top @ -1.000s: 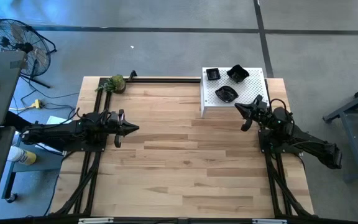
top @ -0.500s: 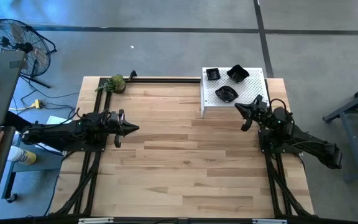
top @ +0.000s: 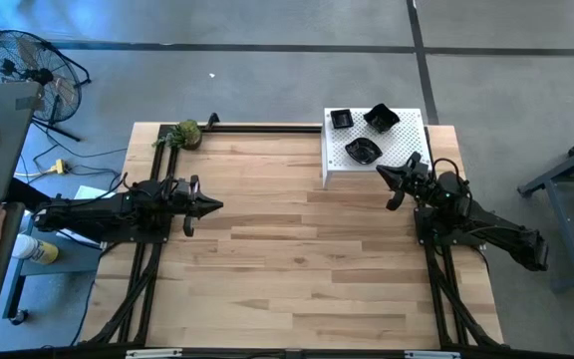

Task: Pick & Place Mini shaped plates
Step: Return to Home Position

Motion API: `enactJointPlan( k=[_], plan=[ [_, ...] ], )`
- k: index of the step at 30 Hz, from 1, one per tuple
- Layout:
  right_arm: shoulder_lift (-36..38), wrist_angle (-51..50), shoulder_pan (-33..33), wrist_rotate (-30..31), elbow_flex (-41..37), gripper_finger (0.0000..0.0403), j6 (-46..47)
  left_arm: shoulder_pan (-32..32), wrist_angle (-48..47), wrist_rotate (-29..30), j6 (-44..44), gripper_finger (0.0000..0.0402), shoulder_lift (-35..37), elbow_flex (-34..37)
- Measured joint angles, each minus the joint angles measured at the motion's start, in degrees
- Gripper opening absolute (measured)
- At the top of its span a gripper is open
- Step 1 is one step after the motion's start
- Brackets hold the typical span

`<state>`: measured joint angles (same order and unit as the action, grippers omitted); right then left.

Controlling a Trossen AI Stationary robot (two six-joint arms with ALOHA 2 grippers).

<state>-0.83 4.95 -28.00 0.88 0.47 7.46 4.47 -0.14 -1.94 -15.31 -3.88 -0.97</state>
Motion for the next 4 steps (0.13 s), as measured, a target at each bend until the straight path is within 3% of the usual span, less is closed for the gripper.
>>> enactJointPlan(
  k=[4],
  plan=[
    [0.01,0.0,0.0,0.0,0.01,0.0012,0.0,0.02,0.0,0.0,0.0,0.0001,-0.01,0.0]
  ],
)
